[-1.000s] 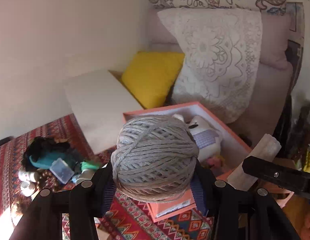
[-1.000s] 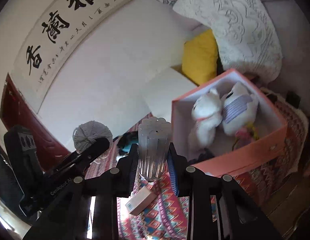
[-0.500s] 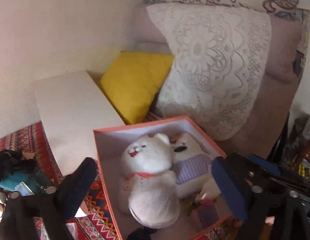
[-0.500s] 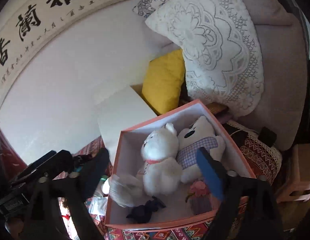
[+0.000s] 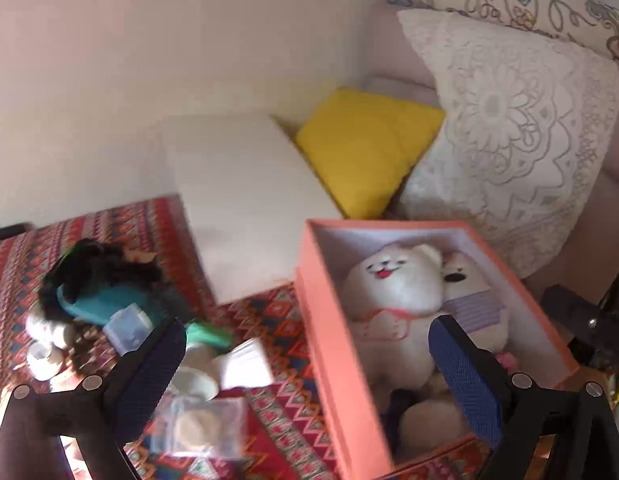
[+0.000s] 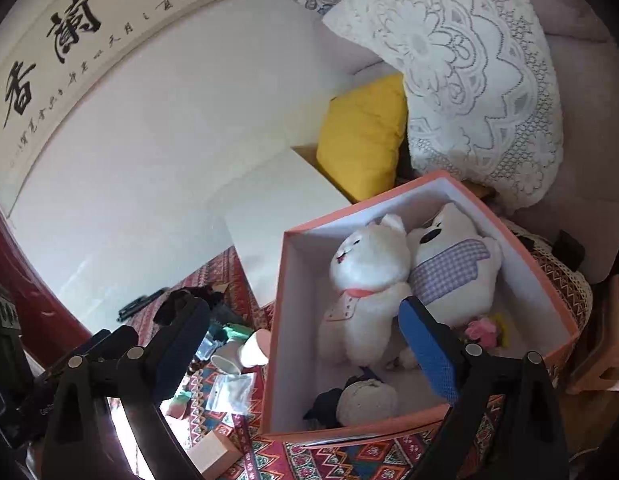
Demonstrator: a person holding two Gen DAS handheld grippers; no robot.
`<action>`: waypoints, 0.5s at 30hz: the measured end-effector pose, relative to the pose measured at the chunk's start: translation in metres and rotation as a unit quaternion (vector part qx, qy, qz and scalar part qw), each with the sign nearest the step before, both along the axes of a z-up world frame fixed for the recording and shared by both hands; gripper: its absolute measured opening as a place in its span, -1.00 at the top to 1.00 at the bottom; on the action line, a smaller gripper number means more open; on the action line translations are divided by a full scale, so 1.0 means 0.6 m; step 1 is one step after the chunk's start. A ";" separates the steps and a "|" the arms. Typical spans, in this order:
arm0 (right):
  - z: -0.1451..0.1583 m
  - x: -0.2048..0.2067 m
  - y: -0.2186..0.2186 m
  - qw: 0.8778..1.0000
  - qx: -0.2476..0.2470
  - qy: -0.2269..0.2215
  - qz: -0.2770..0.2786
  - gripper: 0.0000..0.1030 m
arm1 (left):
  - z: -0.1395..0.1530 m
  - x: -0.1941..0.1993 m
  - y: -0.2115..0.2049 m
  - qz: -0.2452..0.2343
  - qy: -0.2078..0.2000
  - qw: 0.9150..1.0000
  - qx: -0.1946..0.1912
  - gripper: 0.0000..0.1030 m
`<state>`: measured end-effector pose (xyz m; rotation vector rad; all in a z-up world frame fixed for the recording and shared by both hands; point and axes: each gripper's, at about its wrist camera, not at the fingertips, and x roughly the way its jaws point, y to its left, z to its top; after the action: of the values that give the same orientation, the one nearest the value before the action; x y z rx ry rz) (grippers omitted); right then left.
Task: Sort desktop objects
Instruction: 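Grasp the red cone with the left tool while the right tool grasps the green-capped pouch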
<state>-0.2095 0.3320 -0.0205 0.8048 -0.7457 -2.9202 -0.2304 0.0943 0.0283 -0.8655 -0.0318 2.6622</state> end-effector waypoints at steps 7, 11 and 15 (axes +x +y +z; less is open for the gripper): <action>-0.051 -0.056 -0.175 0.993 0.018 -0.043 0.112 -0.89 | -0.088 0.023 -0.182 0.097 -0.052 0.994 -0.017 -0.95; -0.109 -0.098 -0.296 0.973 -0.020 -0.095 0.207 -0.89 | -0.166 0.035 -0.287 0.160 -0.089 0.982 -0.050 -0.94; -0.196 -0.158 -0.391 0.936 -0.123 -0.190 0.270 -0.79 | -0.239 0.029 -0.358 0.172 -0.125 0.975 -0.063 -0.79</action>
<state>-0.3040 0.0974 -0.1380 1.3143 -0.7396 -2.1639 -0.2129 -0.1204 -0.1152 -1.3414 -0.0800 2.8748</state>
